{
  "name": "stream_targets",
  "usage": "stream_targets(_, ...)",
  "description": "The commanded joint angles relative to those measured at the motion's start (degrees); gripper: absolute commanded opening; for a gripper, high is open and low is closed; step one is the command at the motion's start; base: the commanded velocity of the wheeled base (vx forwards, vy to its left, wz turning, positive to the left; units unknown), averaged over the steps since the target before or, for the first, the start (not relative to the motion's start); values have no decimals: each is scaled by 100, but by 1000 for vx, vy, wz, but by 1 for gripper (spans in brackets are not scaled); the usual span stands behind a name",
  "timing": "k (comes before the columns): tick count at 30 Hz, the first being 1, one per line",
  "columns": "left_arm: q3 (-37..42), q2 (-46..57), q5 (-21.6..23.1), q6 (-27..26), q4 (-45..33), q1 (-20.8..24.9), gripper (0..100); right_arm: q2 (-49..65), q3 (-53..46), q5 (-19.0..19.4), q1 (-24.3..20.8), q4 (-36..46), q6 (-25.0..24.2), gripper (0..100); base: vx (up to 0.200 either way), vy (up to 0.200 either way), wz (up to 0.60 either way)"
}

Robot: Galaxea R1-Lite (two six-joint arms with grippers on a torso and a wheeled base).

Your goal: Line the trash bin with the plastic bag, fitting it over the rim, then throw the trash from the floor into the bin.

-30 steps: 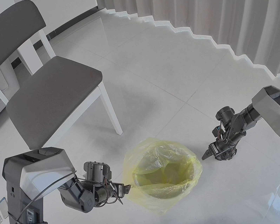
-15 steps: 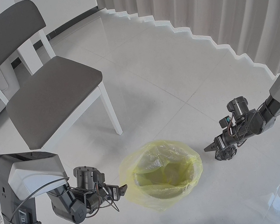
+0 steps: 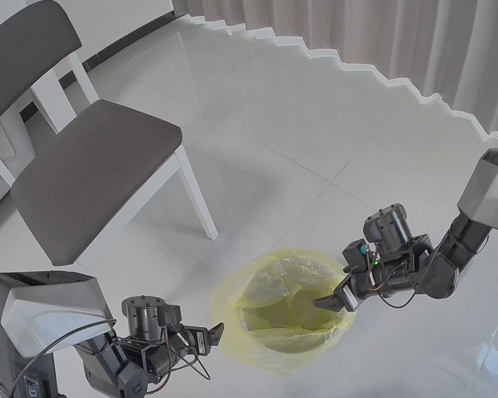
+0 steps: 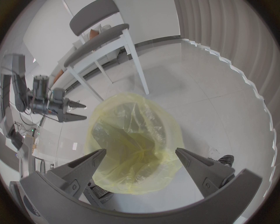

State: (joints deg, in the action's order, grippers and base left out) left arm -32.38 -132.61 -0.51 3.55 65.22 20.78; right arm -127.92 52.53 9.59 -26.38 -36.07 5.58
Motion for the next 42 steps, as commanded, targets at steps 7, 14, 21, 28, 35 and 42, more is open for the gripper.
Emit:
stream_targets(7, 1155, 394, -177, -12, 1300, 101, 100, -1069, 381, -669, -860, -190, 479, 100, 0, 0, 0)
stream_targets(14, 1849, 446, -177, 137, 2478, 31, 100, -1447, 636, -1082, -992, -190, 1041, 100, 0, 0, 0)
stream_targets(21, 1779, 455, -212, 102, 2469, 101, 100, -1543, 513, -1205, -1194, -216, 1226, 100, 0, 0, 0)
stream_targets(28, 1612, 306, -204, 111, 2452, 101, 100, -1491, 434, -1337, -1326, -234, 1305, 100, 0, 0, 0)
stream_targets(35, 909, -169, -204, 111, 2214, 101, 100, -1165, 451, -1381, -1220, -225, 1323, 100, 0, 0, 0)
stream_targets(42, -304, -213, -160, 129, 1300, 321, 100, -682, 275, -1416, -1089, -242, 1296, 100, 0, 0, 0)
